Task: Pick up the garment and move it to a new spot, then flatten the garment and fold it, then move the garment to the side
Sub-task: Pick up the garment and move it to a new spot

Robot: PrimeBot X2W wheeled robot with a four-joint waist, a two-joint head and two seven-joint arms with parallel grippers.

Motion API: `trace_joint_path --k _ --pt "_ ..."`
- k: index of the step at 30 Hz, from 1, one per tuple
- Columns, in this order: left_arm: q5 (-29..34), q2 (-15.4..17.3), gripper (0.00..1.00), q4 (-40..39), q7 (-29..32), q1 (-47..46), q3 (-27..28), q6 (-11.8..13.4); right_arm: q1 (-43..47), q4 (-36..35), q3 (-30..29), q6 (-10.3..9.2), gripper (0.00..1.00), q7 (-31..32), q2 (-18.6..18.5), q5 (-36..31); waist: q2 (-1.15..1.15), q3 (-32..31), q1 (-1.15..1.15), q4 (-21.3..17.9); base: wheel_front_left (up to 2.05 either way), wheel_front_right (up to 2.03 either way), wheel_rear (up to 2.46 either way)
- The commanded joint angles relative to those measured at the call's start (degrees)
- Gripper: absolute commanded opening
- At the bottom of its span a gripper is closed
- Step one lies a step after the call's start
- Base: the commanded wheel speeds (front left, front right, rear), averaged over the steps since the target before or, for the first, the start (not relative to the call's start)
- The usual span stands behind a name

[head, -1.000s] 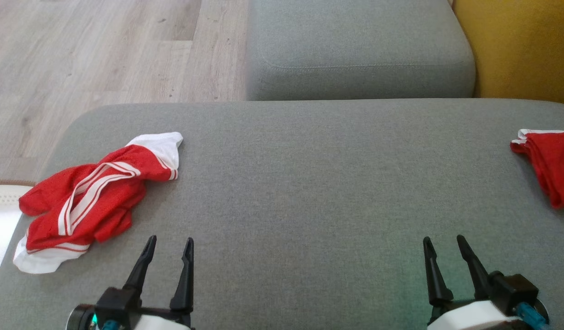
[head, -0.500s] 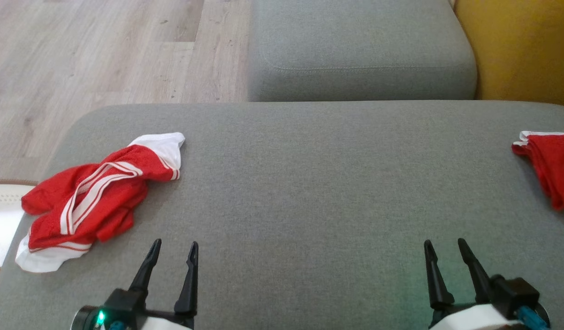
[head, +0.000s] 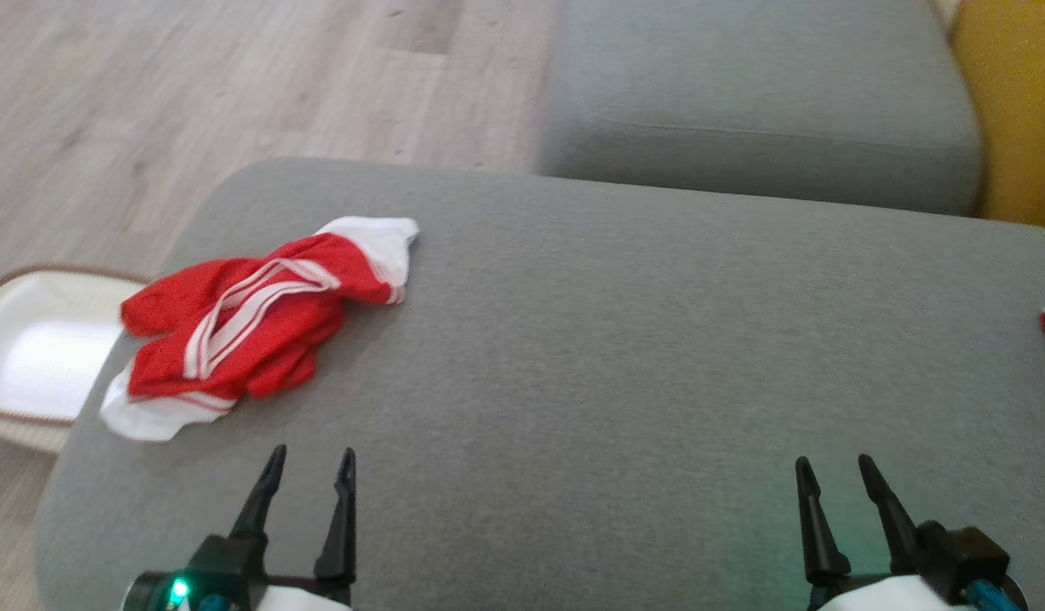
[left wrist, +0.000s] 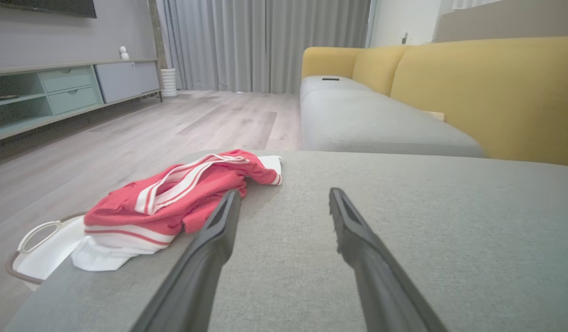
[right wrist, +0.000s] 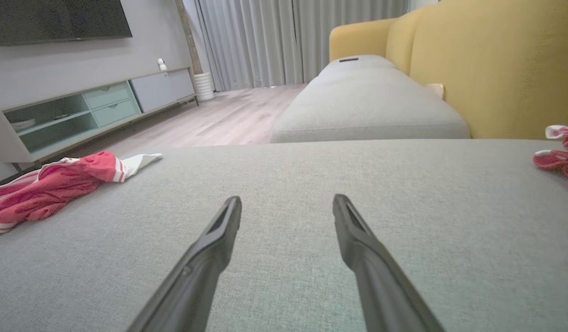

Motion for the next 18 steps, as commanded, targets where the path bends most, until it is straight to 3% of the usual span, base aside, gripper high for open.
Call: trace_joint_path --k 1,10,18 --pt "0.5 -0.1 1.00 -2.1 -0.3 -2.8 2.6 0.2 -1.9 -2.1 0.9 0.39 1.00 -0.8 -0.3 -0.1 0.00 1.2 0.00 3.4 0.00 0.00 0.00" --pt "1.0 -0.1 1.00 -3.1 -0.3 -3.1 4.4 0.6 -2.5 -2.5 0.3 0.39 1.00 -0.8 -0.3 -0.9 0.00 3.5 0.00 11.7 0.00 0.00 0.00" --pt "0.9 -0.1 1.00 -4.1 -0.3 -3.3 4.7 0.9 -3.4 -2.9 -0.2 0.39 1.00 -0.8 -0.3 -2.1 0.00 5.9 0.00 15.9 0.00 0.00 0.00"
